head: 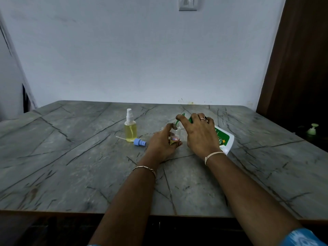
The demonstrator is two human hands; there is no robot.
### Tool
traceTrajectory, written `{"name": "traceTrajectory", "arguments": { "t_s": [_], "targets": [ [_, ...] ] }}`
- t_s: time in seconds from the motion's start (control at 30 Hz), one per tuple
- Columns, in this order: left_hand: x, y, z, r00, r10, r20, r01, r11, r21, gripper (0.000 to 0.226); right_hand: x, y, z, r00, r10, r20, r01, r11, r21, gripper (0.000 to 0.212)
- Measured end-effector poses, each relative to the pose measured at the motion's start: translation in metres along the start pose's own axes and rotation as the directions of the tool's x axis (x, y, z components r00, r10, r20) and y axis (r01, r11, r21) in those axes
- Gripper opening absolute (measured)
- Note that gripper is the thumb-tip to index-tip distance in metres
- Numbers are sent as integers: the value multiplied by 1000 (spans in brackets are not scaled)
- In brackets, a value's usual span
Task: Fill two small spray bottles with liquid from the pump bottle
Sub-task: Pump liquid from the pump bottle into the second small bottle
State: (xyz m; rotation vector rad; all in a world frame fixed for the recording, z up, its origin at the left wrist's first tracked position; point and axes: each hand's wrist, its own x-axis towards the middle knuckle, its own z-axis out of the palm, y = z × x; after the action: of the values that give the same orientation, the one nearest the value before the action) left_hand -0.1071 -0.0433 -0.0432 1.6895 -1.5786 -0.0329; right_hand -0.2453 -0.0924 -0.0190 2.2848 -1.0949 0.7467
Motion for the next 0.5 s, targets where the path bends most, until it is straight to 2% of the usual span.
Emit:
{"name": "traceTrajectory", "arguments": {
  "t_s": [0.17, 0.5],
  "targets": [
    [1, -1, 1, 1000, -13, 9, 14, 1000, -7, 62, -3, 3, 1, 1000, -19, 2, 19, 999, -26, 78],
    [3, -2, 0, 999, -29, 23, 29, 1000, -4, 64, 2, 0, 1, 1000, -15, -1, 15, 1000, 4, 71]
  ]
}}
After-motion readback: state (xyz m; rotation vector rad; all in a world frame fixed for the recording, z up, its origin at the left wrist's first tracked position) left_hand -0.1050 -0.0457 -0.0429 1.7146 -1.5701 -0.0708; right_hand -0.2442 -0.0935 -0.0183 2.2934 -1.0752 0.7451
